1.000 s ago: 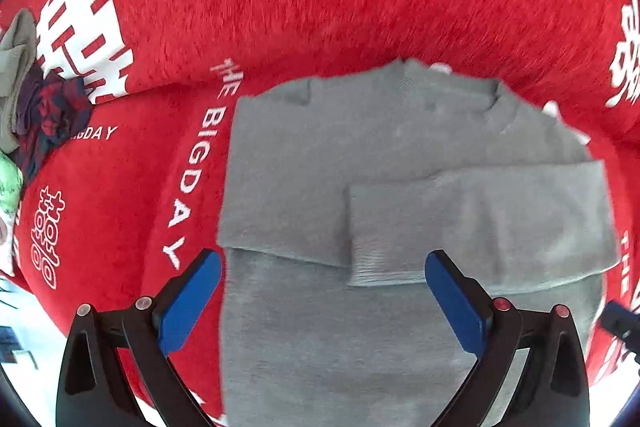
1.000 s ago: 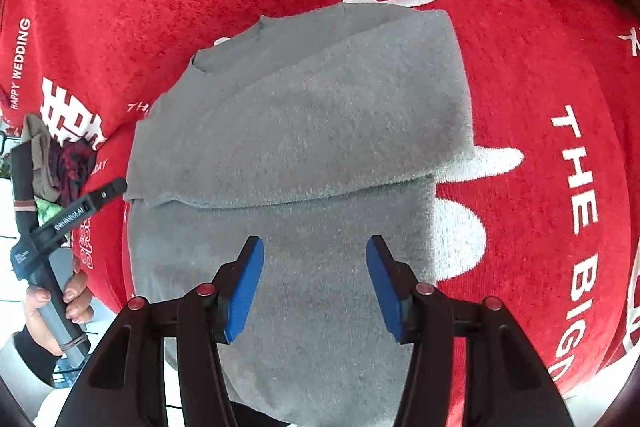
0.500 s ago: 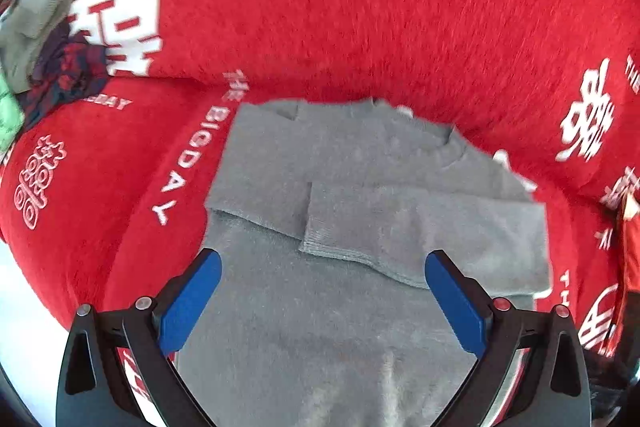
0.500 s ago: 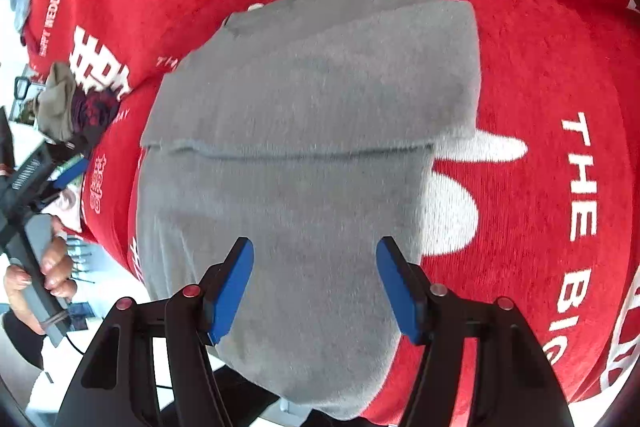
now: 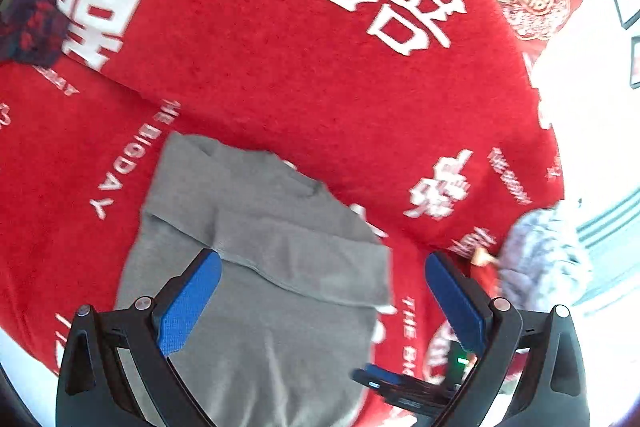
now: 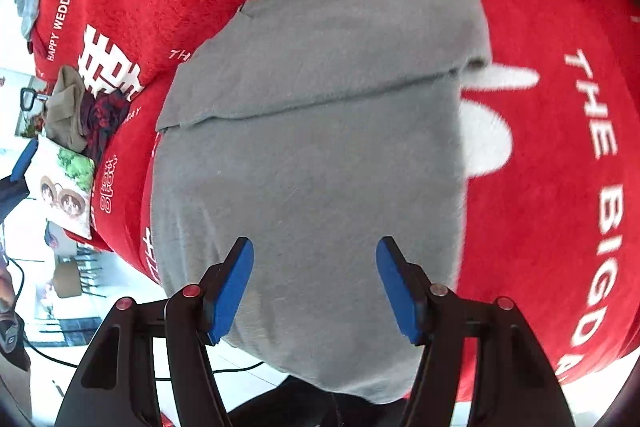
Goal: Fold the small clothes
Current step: 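Grasp the hem with the left tool while the right tool grasps it too, lifting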
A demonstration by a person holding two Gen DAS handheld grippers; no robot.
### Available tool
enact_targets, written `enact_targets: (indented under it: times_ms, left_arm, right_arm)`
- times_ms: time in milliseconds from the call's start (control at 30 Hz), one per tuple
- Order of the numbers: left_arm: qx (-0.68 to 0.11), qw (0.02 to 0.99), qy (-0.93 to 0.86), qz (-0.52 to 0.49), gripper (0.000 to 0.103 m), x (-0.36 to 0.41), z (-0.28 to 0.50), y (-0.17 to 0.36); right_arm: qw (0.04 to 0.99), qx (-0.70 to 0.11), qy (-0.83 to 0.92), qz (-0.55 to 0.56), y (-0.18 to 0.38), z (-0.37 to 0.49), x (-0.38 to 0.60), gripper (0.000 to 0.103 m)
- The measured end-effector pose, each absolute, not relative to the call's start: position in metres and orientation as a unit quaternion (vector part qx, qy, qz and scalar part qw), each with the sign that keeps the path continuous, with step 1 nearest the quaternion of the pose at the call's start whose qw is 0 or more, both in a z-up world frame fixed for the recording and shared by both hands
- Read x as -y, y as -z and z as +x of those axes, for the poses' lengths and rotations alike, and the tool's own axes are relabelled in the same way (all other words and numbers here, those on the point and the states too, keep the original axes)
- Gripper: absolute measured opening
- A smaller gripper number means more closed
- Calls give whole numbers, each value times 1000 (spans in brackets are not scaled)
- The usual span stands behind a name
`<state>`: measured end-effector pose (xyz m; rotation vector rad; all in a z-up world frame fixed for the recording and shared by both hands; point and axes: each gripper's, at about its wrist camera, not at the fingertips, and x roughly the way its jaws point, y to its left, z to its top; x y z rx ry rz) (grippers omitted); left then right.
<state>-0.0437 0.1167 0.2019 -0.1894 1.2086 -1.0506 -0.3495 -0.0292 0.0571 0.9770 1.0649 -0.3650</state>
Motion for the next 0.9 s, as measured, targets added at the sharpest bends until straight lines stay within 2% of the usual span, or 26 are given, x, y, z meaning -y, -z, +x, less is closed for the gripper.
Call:
enact_targets:
  times_ms: [167,233,333,400,567,700,900]
  left_arm:
    - [-566,663,479,-106,102,-128,-35,-196]
    - [-566,669,474,-87,102,-131,-39,-195]
    - [-564,692,451,-12,102,-128,-48,-183]
    - [-565,700,435,45,102,-129,-56,-166]
    - [-604,686,402,53,102,-143,-62,-135]
    - [-576,729,339,146,102,-152,-65,-104]
    - [-641,667,330,189,102,-200,-60,-30]
  right_arm:
    - [730,-466,164,473,-53,-352,9,68]
    - [728,-463,166,477,-52,-355,4,75]
    - [726,-461,169,481,-50,-361,-2,75]
    - [723,-462,173,485,-49,-366,-5,75]
    - [712,-468,193,487,-43,-379,-6,75]
    - [695,-469,218,500,-33,-394,1,75]
    - [669,-500,200,513,-10,-431,-3,75]
